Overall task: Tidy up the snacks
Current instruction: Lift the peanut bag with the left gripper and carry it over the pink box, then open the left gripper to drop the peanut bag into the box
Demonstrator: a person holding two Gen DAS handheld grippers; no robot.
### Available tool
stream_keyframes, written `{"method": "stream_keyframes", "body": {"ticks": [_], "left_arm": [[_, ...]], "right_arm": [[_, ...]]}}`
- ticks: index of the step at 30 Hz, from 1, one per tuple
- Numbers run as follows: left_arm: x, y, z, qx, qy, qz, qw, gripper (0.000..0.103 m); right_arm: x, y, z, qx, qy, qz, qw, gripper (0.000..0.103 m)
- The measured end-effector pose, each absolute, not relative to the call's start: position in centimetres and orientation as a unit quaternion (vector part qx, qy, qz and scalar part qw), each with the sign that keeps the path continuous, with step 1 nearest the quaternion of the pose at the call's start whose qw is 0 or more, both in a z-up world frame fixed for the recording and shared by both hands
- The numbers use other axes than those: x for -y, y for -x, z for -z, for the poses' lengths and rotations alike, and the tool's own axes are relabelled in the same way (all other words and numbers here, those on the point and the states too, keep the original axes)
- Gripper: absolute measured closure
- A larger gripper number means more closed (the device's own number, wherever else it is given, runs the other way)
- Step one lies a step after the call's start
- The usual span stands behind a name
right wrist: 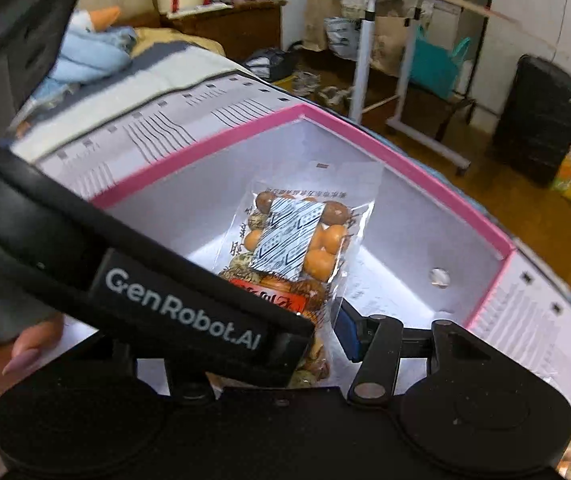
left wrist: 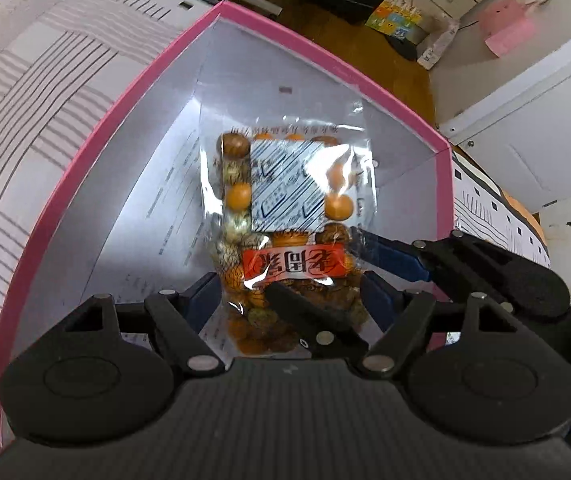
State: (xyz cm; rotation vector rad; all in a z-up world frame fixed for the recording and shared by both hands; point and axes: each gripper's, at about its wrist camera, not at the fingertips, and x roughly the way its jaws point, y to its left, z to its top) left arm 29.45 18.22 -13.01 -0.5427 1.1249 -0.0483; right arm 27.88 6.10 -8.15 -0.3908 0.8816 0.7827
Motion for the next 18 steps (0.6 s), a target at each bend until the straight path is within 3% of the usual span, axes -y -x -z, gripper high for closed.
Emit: {"method": "stream_keyframes", "body": {"ticks": [1,18], "left_arm": [[-18.0,-29.3,12.7,-0.517,0.247,0.024,0.819,0.026],[-16.0,-22.5,3.6,-0.463,0.152,0.036,0.872,0.026]], "right_arm": [[-6.1,-27.8,8.0,-0.414,0.186,-0.354,0.818,0.032],[-1.9,-21.7,0.8,-0.367,0.189,-0.364,0.835,0.031]]}}
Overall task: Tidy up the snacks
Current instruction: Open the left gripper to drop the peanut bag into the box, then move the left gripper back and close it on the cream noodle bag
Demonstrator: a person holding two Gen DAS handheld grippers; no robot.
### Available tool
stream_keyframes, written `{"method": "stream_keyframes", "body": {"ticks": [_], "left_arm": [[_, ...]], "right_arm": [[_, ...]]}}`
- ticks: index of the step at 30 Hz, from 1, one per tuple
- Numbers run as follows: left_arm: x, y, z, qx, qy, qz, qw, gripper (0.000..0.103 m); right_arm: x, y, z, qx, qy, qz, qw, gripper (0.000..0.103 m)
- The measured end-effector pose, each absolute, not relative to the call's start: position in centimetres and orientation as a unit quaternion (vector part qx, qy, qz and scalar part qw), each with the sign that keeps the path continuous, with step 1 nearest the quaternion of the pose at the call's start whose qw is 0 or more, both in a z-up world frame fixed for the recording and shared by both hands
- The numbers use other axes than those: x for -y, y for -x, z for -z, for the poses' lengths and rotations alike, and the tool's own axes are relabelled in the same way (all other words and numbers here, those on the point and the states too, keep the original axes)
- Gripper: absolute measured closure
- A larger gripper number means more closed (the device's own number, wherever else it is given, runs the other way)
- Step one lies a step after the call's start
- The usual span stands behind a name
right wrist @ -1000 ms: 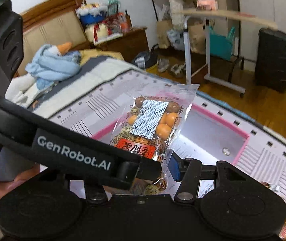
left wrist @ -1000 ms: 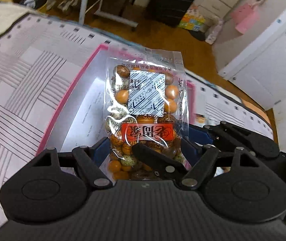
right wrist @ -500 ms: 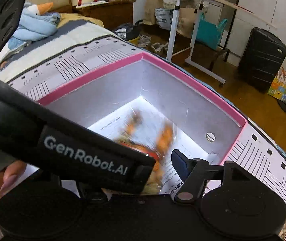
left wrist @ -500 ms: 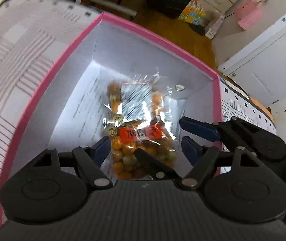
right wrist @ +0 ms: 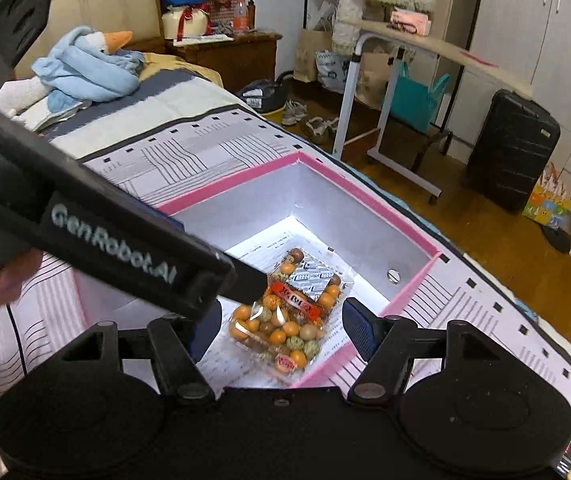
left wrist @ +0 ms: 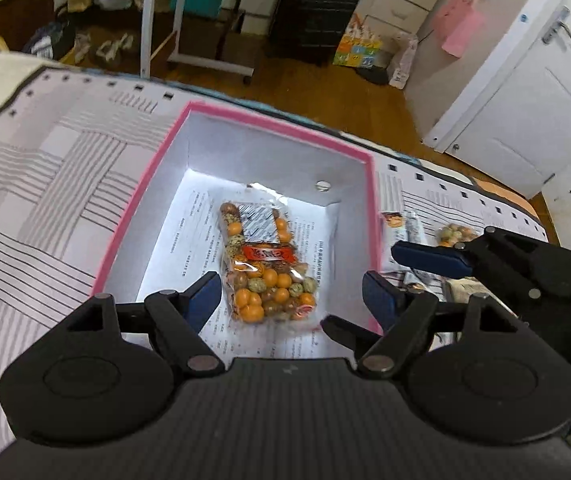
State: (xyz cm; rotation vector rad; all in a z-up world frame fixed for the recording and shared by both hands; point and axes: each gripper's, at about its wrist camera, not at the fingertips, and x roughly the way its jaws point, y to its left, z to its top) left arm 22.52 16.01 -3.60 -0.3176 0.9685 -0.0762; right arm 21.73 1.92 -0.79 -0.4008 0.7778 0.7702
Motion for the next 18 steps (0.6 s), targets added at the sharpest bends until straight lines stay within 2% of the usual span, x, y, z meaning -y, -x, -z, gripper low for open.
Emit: {"method": "stream_keyframes", "body": {"ticks": [12,18], "left_arm": [[-10.2,-16.0,-3.8,-0.41,0.094,0.09,0.903,0.022],[-6.0,-14.5,-4.6,-0.397,0.074,0.126,0.906,0.019]], "right_arm": [[8.1,-15.8,-5.9,-0.347,0.144,-0.36,0.854,0.028],[14.2,-13.0,-6.2,-0.357,0.123,-0.317,0.87,0.026]]}}
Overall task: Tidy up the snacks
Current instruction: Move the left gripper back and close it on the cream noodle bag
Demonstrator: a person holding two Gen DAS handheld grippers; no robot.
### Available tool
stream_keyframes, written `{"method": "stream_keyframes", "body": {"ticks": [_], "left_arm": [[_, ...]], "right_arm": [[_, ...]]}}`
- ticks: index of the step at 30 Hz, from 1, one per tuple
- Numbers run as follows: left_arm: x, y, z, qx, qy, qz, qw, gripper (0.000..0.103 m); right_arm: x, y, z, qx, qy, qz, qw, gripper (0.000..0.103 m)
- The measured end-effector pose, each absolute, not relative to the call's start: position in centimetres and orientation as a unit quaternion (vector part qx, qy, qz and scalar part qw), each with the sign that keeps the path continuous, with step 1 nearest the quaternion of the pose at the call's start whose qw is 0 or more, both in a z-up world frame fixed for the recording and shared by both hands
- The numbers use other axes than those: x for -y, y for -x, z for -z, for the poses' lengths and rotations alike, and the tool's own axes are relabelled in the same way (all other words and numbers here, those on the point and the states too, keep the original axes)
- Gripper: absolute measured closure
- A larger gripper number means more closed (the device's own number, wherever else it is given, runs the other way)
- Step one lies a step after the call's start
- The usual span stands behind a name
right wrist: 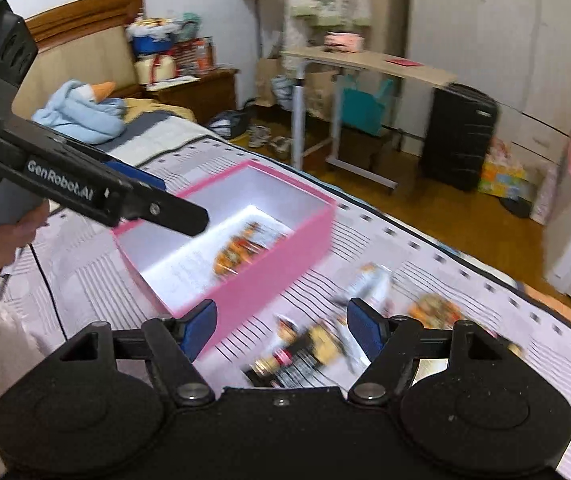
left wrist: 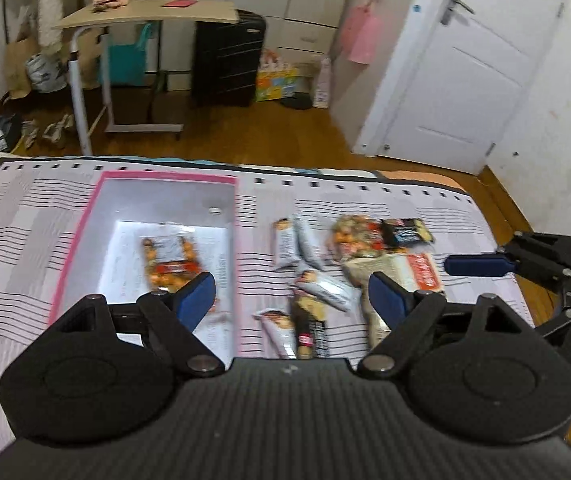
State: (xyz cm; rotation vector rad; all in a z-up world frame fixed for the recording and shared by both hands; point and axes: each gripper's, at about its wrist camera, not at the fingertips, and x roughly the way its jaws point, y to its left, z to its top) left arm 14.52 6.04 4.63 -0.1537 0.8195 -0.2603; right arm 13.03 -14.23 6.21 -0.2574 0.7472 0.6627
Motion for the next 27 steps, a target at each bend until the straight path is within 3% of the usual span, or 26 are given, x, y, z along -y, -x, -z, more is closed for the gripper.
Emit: {"method": "stream_keyframes", "body": {"ticks": [10,24,27], "left_arm": [[2.0,-15.7,0.9,-0.423,0.045,0.201,0.882,0.019],[7.8,-21.1,10.0,-0.462,0.123,0.206,0.854,0.019],[8.2,-22.1,12.1,-0.48,0.147,0.204,0.841,0.02]], "right_arm": [[20.3,-12.0,-2.0,-0.389,0.105,-0.232,0.885,0.024],[23.6,-16.0,8.7,-0.402,0.095,-0.146,0.899,0.024],[24.3,-16.9,9.8,-0.408,0.09,-0.131,0.899,0.019]]}}
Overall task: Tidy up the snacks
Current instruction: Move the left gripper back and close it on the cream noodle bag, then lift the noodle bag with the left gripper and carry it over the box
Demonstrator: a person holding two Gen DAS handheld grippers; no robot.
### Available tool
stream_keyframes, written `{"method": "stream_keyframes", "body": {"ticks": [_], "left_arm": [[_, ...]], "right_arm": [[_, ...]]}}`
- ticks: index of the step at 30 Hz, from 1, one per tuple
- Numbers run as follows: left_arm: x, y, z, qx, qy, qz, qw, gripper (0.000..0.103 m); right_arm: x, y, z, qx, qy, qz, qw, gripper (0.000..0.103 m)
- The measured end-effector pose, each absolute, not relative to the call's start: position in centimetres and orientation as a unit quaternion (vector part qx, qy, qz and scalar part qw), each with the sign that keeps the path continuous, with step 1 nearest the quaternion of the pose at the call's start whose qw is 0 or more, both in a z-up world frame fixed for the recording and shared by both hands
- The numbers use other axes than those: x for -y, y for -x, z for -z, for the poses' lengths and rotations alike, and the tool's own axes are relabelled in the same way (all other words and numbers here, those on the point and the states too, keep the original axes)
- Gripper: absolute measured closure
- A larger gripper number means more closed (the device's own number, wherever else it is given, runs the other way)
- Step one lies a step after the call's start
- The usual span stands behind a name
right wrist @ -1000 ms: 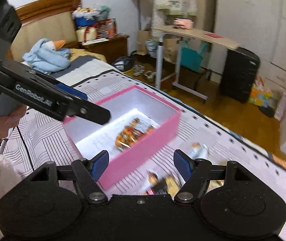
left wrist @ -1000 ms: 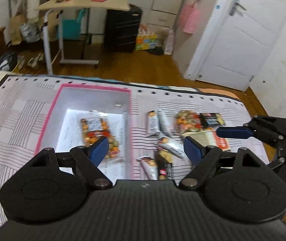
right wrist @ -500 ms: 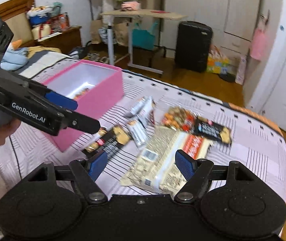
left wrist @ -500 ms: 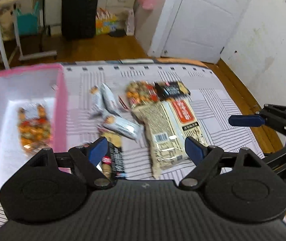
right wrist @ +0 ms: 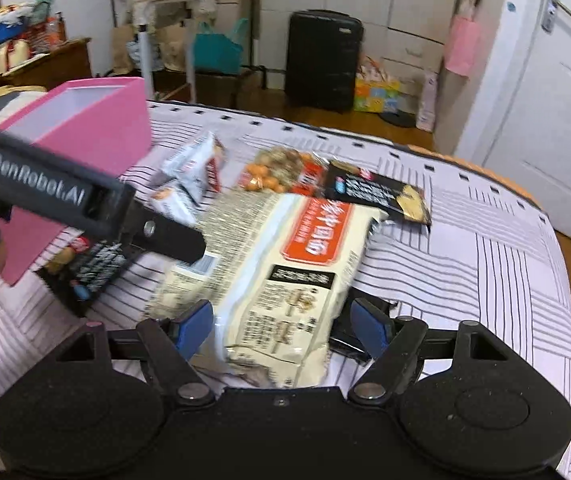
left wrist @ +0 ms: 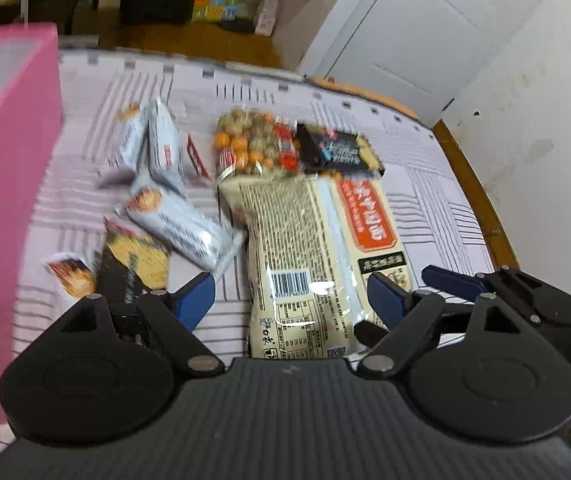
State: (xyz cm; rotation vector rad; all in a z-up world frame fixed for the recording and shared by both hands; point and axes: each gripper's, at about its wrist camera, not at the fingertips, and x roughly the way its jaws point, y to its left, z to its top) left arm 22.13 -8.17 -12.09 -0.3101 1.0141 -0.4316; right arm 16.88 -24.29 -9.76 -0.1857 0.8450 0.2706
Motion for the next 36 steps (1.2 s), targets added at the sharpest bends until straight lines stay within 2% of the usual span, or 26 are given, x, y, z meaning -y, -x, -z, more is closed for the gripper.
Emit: {"method": "stream_keyframes", "body": {"ticks": [6,9,10,16,20,36], "left_arm": [[8.7,-22.9,15.1,-0.499,0.163,0.207,0.826,0.023],[8.6,-23.1,16.0,-0.505,0.188,0.225,0.812,0.03],[8.6,-23.3,16.3,-0.51,0.2,0.232,0.804,0.033],[8.7,-23.4,17.5,-0.509,0.228,0.229,0.798,0.034],[8.9,-23.1,17.2,-0.5,0.214,0.233,0.806,0.041],[9.8,-20.4,12.4,-0.534,0.172,0.25,0.789,0.041]], "right_arm": [[25.4,-18.0,11.1,-0.427,0.044,-0.157,0.89,0.014],[25.3,-18.5,12.0,-0.446,0.025,-0.186,0.875,0.011],[25.1,-18.7,12.3,-0.447,0.028,-0.186,0.874,0.009],[24.0,-19.3,13.7,-0.438,0.053,-0.187,0.878,0.0],[24.4,-19.3,13.9,-0.426,0.039,-0.192,0.884,0.0],[24.3,-15.8,9.3,-0.44,0.006,-0.189,0.878,0.0]]}}
